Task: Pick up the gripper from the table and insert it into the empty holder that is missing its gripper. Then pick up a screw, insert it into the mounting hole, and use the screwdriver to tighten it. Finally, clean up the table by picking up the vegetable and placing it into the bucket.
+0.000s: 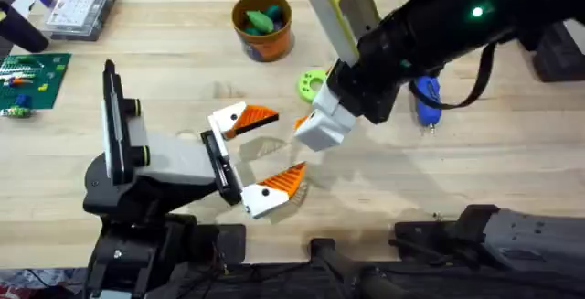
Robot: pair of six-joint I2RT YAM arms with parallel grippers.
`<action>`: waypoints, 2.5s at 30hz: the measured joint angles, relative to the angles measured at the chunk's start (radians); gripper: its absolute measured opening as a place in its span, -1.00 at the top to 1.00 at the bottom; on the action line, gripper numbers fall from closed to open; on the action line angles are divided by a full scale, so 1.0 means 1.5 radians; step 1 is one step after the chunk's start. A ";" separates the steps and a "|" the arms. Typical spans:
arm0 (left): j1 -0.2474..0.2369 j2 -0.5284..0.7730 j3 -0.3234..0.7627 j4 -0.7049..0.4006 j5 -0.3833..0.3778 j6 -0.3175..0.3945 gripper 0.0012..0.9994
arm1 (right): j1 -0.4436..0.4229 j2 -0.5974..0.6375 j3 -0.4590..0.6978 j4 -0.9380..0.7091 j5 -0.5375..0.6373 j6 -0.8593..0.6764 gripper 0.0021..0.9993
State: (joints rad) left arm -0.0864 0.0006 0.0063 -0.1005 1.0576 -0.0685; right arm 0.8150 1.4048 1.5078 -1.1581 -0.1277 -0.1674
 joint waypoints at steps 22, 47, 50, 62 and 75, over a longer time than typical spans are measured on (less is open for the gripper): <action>0.000 0.000 0.000 0.000 0.000 0.000 0.30 | 0.000 0.000 0.000 0.001 -0.009 -0.010 -0.99; 0.000 0.000 0.000 0.000 0.000 0.003 0.99 | -0.171 -0.069 -0.003 -0.067 0.043 0.112 -0.99; 0.000 0.000 0.000 0.000 0.000 0.003 0.99 | -0.197 -0.071 -0.003 -0.086 0.045 0.115 -0.99; 0.000 0.000 0.000 0.000 0.000 0.003 0.99 | -0.366 -0.063 -0.004 -0.098 0.145 0.137 -0.99; 0.000 0.000 0.000 0.000 0.000 0.003 0.99 | -0.559 0.075 -0.057 0.023 0.142 0.112 -0.99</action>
State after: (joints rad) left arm -0.0864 0.0007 0.0063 -0.1005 1.0576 -0.0643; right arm -0.0240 1.5165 1.4227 -1.1239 0.0859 0.0006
